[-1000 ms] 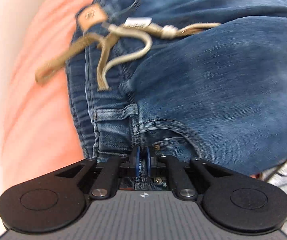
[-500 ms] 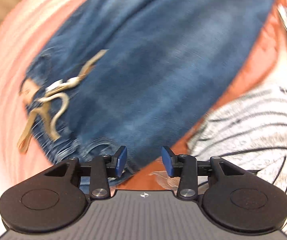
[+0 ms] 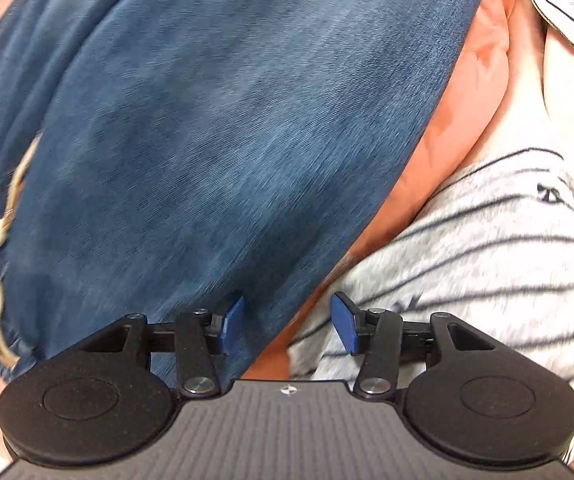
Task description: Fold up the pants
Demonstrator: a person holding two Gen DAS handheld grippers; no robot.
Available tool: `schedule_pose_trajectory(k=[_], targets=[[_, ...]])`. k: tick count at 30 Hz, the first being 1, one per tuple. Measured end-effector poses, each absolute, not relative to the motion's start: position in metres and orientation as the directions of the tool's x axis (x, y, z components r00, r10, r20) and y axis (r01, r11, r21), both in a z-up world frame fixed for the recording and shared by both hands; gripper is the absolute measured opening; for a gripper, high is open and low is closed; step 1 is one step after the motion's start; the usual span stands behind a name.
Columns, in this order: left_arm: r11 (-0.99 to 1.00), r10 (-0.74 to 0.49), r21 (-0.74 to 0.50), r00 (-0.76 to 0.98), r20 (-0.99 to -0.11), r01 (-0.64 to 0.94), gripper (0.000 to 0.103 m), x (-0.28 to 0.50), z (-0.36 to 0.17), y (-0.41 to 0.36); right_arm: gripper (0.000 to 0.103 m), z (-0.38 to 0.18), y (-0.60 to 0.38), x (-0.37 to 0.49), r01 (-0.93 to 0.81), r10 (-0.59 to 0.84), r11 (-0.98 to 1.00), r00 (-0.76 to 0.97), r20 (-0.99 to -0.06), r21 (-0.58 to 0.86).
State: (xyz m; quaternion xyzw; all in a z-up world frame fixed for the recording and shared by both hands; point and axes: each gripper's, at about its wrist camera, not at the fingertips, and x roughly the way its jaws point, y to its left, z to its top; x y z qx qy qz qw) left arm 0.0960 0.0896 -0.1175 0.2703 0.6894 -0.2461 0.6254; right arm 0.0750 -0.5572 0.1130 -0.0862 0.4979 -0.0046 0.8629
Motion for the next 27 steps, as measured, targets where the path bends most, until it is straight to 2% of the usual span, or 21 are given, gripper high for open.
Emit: schedule_pose_trajectory(k=[3,6,7,9,11,13,14,15,19,24,27], targets=[[0.746,0.067,-0.003,-0.079,-0.995,0.666,0.057,0.100,-0.129,0.084,0.069,0.090,-0.563,0.074,-0.152,-0.093,0.970,0.496,-0.863,-0.192],[0.767,0.101,0.037,-0.063,-0.993,0.640,0.055,0.101,-0.139,0.079,0.053,0.063,-0.559,0.079,-0.252,-0.077,0.941,0.485,-0.871,-0.224],[0.778,0.113,0.052,-0.057,-0.992,0.626,0.051,0.099,-0.142,0.076,0.047,0.055,-0.558,0.080,-0.283,-0.072,0.930,0.482,-0.873,-0.233],[0.776,0.148,0.103,-0.021,-0.989,0.622,0.047,0.094,-0.143,0.072,0.046,0.038,-0.550,0.081,-0.369,-0.064,0.888,0.493,-0.868,-0.275],[0.765,0.189,0.163,0.025,-0.982,0.623,0.037,0.083,-0.141,0.066,0.046,0.020,-0.541,0.082,-0.452,-0.061,0.828,0.515,-0.855,-0.332],[0.743,0.206,0.207,0.076,-0.976,0.637,0.020,0.072,-0.137,0.060,0.046,0.000,-0.529,0.084,-0.540,-0.063,0.743,0.532,-0.844,-0.396],[0.737,0.209,0.229,0.108,-0.972,0.635,0.016,0.064,-0.132,0.060,0.046,-0.010,-0.524,0.085,-0.573,-0.067,0.703,0.537,-0.841,-0.422],[0.737,0.214,0.256,0.144,-0.966,0.626,0.007,0.057,-0.127,0.060,0.046,-0.020,-0.518,0.087,-0.609,-0.072,0.652,0.544,-0.836,-0.452],[0.808,0.193,0.330,0.310,-0.931,0.487,0.006,0.037,-0.094,0.076,0.046,-0.061,-0.502,0.084,-0.691,-0.089,0.422,0.613,-0.785,-0.587],[0.898,0.176,0.334,0.462,-0.869,0.286,0.006,0.028,-0.054,0.094,0.045,-0.104,-0.489,0.076,-0.683,-0.052,0.156,0.716,-0.696,-0.714],[0.912,0.184,0.335,0.496,-0.848,0.236,0.006,0.037,-0.041,0.101,0.032,-0.123,-0.483,0.071,-0.658,-0.013,0.040,0.752,-0.659,-0.752]])
